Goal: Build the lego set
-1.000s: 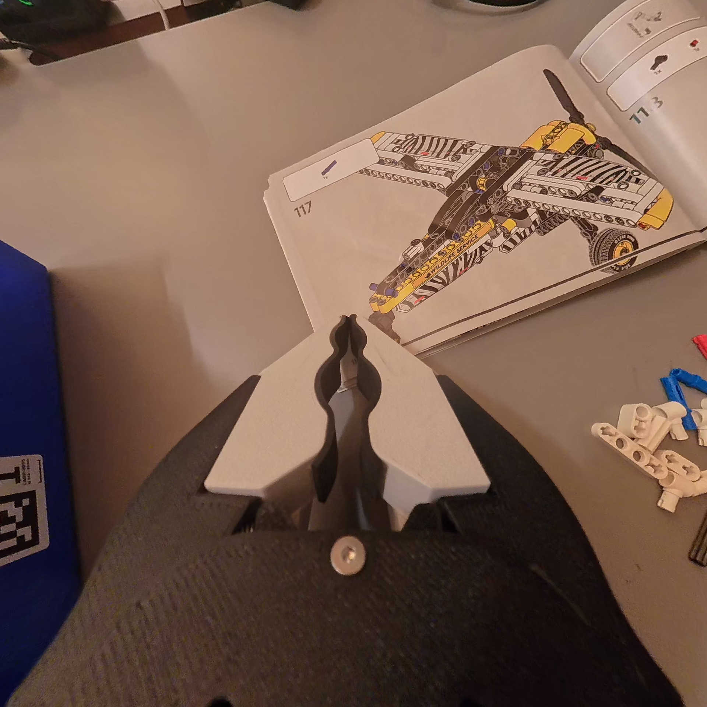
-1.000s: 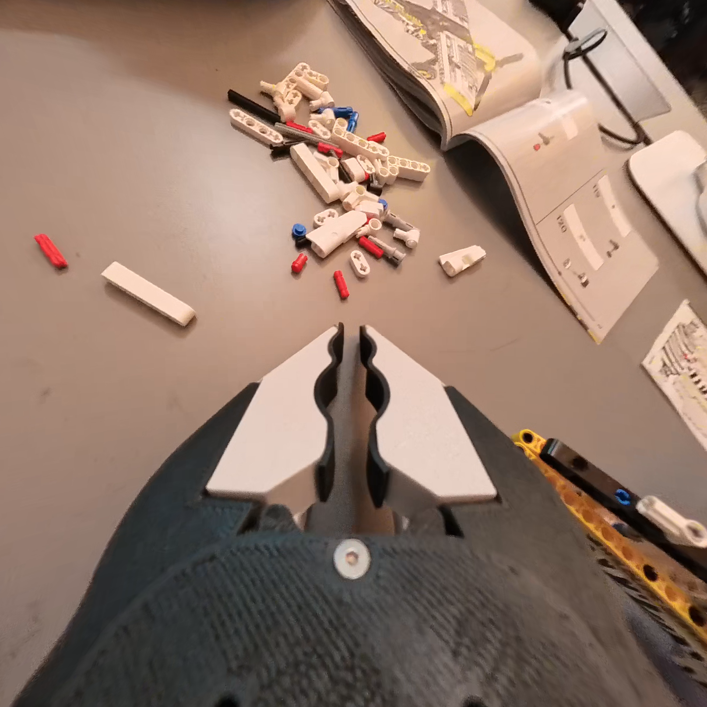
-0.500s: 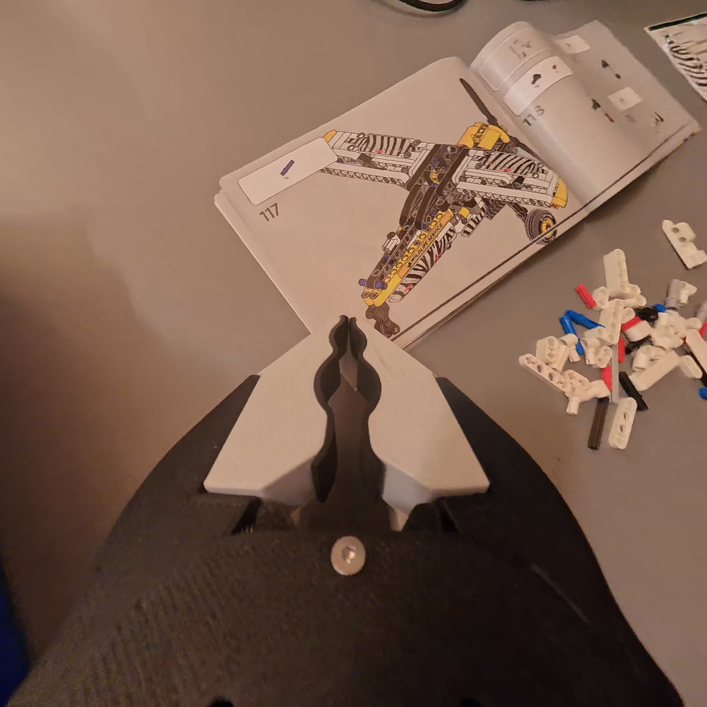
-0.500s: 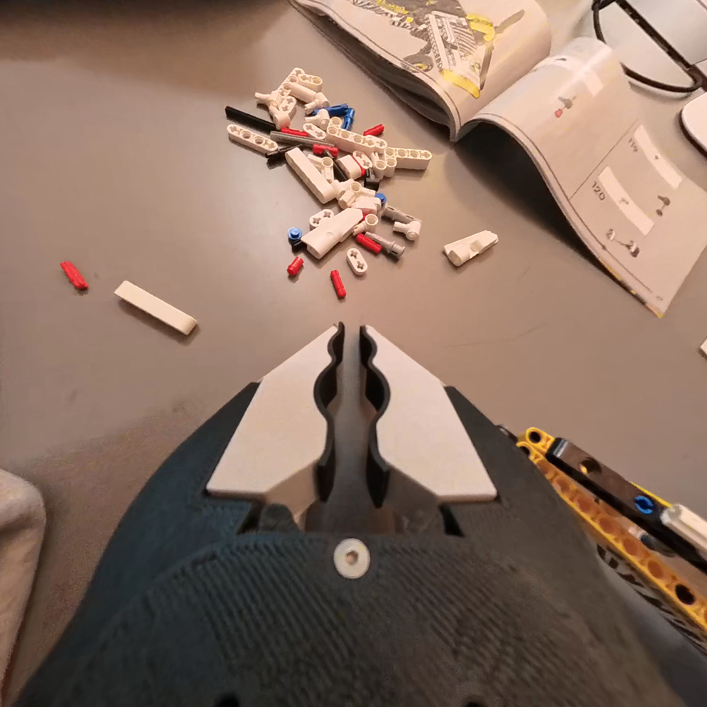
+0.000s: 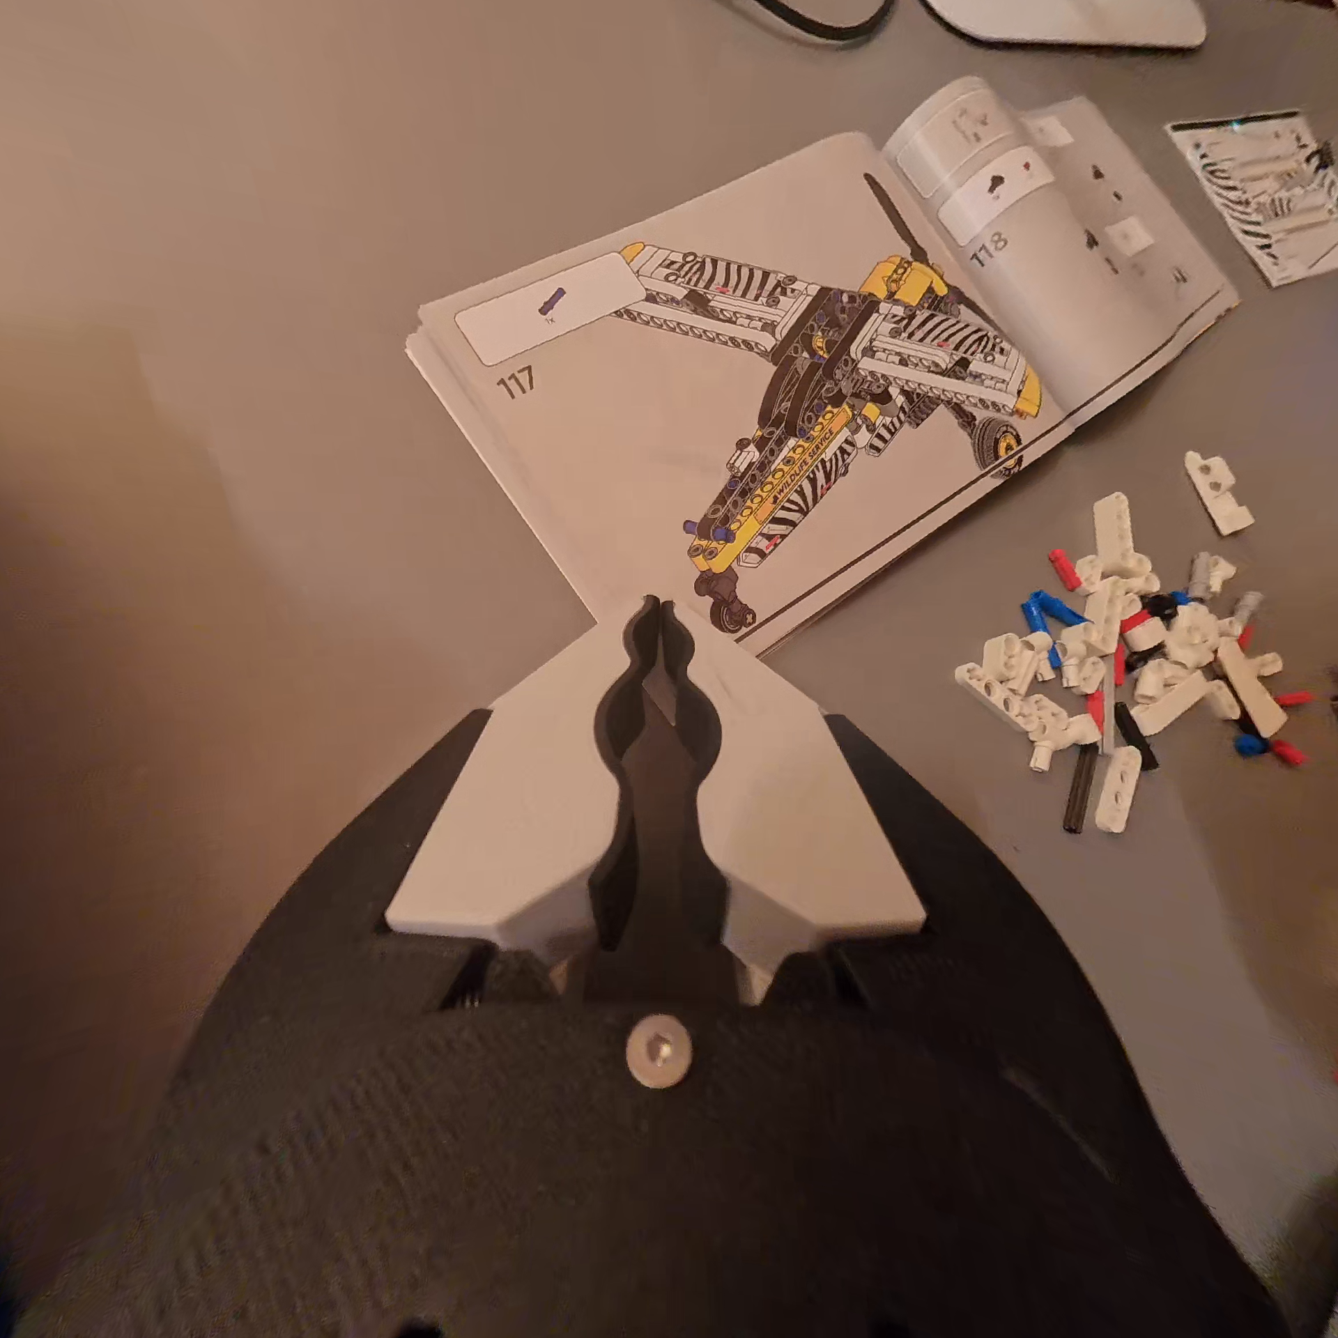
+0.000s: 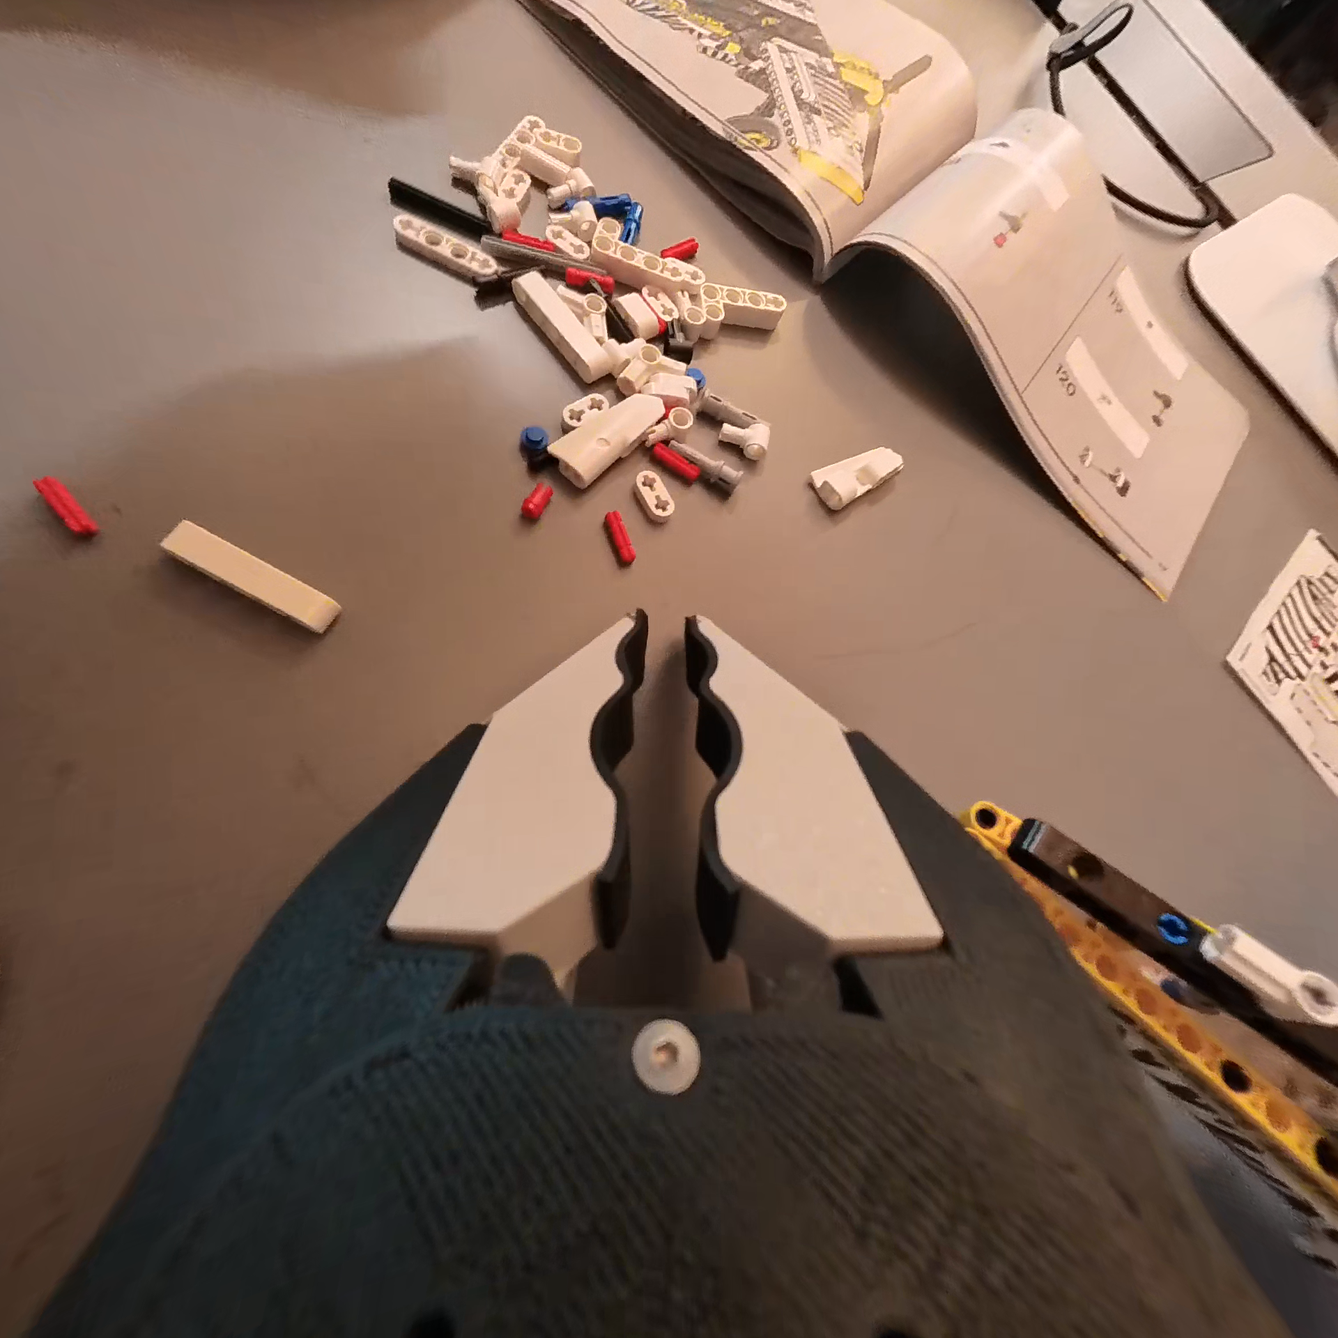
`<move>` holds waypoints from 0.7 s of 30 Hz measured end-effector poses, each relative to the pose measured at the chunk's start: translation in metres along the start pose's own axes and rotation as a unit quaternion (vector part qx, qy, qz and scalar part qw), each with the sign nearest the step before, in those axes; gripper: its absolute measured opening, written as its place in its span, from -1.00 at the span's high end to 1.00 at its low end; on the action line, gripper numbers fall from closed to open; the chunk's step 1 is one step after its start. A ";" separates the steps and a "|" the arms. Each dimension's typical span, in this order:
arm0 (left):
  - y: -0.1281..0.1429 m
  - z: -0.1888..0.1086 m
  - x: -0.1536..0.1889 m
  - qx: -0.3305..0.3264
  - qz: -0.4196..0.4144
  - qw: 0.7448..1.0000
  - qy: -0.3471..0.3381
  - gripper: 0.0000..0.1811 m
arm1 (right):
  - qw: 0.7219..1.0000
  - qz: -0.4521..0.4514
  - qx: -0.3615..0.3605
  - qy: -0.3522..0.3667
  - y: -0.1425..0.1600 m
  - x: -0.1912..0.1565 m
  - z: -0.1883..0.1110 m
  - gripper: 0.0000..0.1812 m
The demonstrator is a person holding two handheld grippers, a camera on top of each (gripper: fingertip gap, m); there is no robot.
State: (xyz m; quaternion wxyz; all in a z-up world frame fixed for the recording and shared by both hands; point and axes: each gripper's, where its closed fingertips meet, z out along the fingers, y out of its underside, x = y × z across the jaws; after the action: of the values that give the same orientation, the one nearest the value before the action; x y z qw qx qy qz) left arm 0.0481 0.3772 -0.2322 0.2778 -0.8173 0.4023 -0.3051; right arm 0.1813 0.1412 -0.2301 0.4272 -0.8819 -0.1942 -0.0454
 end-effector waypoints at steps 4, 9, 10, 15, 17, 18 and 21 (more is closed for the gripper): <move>0.000 0.000 0.000 0.000 0.005 1.000 -0.005 0.97 | 1.000 0.022 -0.001 -0.018 0.000 0.000 0.000 0.89; 0.000 0.000 0.000 0.000 0.000 1.000 0.000 0.97 | 0.999 0.031 -0.001 -0.032 0.001 -0.001 0.001 0.92; 0.000 0.000 0.000 0.000 0.001 1.000 -0.001 0.97 | 0.999 0.034 -0.002 -0.033 0.001 -0.001 0.001 0.91; 0.000 0.000 0.000 0.001 -0.016 1.000 0.015 0.97 | 0.999 0.034 -0.001 -0.033 0.001 -0.001 0.001 0.91; 0.000 0.000 0.000 0.001 -0.022 1.000 0.021 0.97 | 0.999 0.024 -0.001 -0.033 0.001 -0.003 0.000 0.95; 0.000 0.000 0.000 0.001 -0.019 1.000 0.018 0.97 | 0.999 0.016 -0.001 -0.035 0.001 -0.004 0.001 0.99; 0.000 0.000 0.000 0.000 -0.002 1.000 0.002 0.97 | 1.000 -0.006 0.000 -0.022 0.000 -0.006 0.000 1.00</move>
State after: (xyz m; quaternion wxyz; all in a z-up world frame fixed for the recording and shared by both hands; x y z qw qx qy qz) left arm 0.0479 0.3774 -0.2322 0.2764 -0.8174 0.4015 -0.3071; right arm 0.1761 0.1393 -0.2319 0.4225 -0.8815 -0.2087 -0.0288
